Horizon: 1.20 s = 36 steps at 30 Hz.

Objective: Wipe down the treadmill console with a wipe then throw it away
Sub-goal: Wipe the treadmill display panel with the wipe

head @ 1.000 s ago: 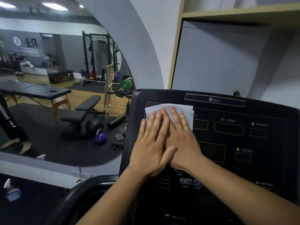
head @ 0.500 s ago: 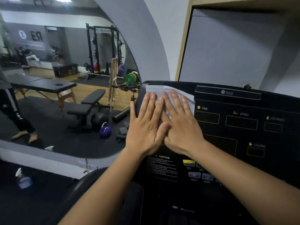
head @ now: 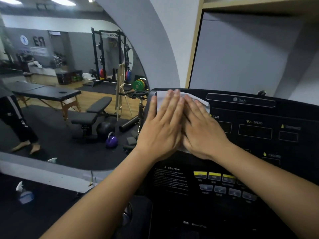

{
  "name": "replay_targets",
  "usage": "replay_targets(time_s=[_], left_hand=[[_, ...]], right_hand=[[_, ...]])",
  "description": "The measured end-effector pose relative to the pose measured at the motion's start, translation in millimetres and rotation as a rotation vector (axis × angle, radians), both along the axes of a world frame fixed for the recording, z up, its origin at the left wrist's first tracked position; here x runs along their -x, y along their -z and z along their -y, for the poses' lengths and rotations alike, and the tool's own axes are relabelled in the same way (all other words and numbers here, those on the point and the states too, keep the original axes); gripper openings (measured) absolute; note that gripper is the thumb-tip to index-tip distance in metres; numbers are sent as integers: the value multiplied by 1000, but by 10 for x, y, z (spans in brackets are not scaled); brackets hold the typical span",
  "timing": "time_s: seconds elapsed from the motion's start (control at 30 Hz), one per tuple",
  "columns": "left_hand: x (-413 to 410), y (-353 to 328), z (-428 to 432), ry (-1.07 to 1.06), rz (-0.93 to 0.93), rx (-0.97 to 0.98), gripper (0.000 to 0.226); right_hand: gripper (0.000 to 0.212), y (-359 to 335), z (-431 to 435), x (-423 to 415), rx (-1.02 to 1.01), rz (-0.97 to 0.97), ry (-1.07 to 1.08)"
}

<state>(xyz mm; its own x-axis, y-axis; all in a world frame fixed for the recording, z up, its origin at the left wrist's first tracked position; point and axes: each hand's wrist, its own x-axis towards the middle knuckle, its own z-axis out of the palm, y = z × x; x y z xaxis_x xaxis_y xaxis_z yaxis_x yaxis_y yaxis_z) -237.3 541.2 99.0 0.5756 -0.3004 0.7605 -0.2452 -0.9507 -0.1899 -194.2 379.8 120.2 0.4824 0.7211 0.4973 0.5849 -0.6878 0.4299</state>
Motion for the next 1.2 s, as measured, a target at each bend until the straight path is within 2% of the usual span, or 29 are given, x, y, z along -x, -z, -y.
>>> replay_targets(time_s=[0.1, 0.3, 0.53, 0.7, 0.83, 0.93, 1.03, 1.2], left_hand=[[-136, 28, -18, 119, -68, 22, 64], [-55, 252, -5, 20, -59, 41, 66], [500, 1147, -31, -38, -124, 53, 70], [274, 761, -62, -68, -135, 47, 72], [-133, 76, -160, -82, -101, 40, 71], [-238, -85, -184, -70, -102, 51, 70], [-80, 193, -156, -60, -105, 101, 69], [589, 1186, 11, -73, -165, 191, 67]], right_hand=[[74, -14, -23, 6, 29, 34, 16], [74, 124, -13, 125, -4, -10, 6], [81, 878, -1, 548, 69, -115, -105], [79, 561, -26, 285, 72, -41, -109], [82, -32, -145, -35, 47, 44, -14], [78, -195, -169, -94, 42, 56, 42], [76, 8, -156, 62, 52, 22, 31], [78, 884, -87, 585, 68, -83, -89]])
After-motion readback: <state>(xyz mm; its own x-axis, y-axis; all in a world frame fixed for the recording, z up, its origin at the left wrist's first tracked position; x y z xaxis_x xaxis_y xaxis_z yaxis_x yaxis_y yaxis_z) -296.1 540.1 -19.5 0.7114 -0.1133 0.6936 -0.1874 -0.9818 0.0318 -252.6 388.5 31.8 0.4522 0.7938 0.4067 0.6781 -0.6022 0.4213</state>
